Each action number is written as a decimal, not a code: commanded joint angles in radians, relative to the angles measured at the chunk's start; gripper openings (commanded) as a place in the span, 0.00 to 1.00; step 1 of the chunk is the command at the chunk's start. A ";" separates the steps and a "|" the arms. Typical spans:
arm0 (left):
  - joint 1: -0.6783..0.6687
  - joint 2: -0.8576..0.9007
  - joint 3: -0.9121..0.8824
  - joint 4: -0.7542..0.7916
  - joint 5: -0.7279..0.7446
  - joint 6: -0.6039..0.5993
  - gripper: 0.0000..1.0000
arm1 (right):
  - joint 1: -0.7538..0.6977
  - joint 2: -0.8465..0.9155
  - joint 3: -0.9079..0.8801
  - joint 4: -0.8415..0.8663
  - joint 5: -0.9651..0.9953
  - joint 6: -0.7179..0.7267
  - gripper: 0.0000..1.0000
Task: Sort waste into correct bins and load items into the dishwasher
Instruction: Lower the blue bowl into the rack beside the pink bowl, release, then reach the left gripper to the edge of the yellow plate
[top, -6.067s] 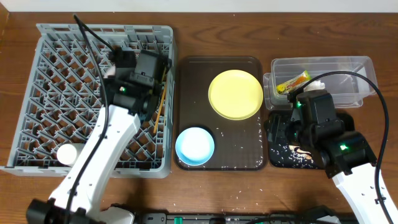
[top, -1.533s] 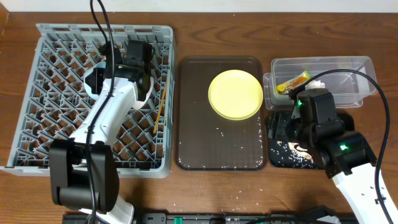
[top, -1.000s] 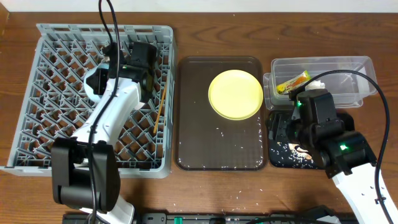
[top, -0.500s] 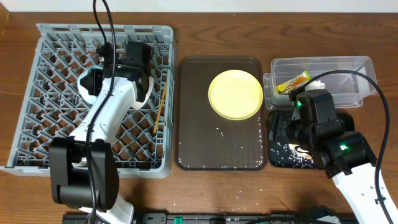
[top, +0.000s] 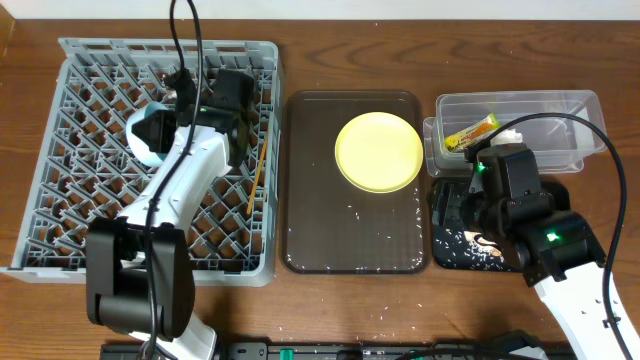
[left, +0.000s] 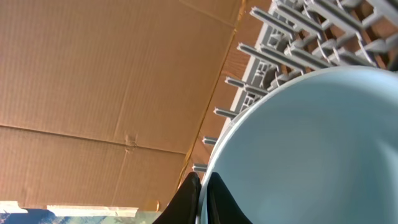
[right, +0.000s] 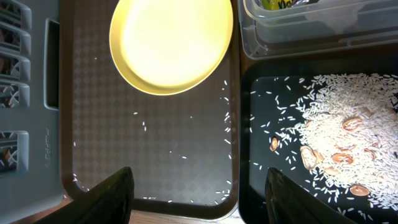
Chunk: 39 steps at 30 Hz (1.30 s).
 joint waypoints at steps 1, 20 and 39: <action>-0.009 0.014 -0.051 0.011 -0.013 -0.013 0.08 | -0.006 0.000 0.005 -0.001 0.010 0.006 0.65; -0.008 0.014 -0.073 0.055 -0.121 -0.005 0.08 | -0.006 0.000 0.005 -0.001 0.021 0.006 0.65; -0.113 0.014 -0.080 0.032 -0.049 -0.009 0.13 | -0.006 0.000 0.005 -0.006 0.028 0.006 0.64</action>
